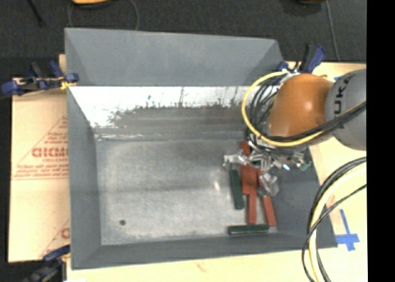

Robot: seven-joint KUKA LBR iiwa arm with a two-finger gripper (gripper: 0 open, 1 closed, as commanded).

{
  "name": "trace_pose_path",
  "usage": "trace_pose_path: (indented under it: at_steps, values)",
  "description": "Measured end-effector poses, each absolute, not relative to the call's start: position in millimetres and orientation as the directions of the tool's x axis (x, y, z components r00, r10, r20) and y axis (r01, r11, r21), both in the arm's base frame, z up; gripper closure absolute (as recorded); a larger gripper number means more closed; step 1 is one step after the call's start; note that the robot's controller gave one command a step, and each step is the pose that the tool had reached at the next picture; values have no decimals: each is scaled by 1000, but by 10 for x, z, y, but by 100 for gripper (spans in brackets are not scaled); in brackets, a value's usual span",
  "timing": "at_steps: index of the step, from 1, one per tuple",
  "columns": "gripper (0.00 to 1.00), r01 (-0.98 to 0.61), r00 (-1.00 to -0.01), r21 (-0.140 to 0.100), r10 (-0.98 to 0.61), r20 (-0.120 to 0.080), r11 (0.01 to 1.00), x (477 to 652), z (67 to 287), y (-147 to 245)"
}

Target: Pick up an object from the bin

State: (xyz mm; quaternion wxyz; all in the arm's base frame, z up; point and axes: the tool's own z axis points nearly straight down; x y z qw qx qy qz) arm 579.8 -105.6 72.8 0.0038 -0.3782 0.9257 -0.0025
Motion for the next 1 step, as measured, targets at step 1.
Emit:
trace_pose_path:
  at_steps: [1]
  values:
    - [100,-701,-713,-7,-701,-6,713,5807,739,-1049]
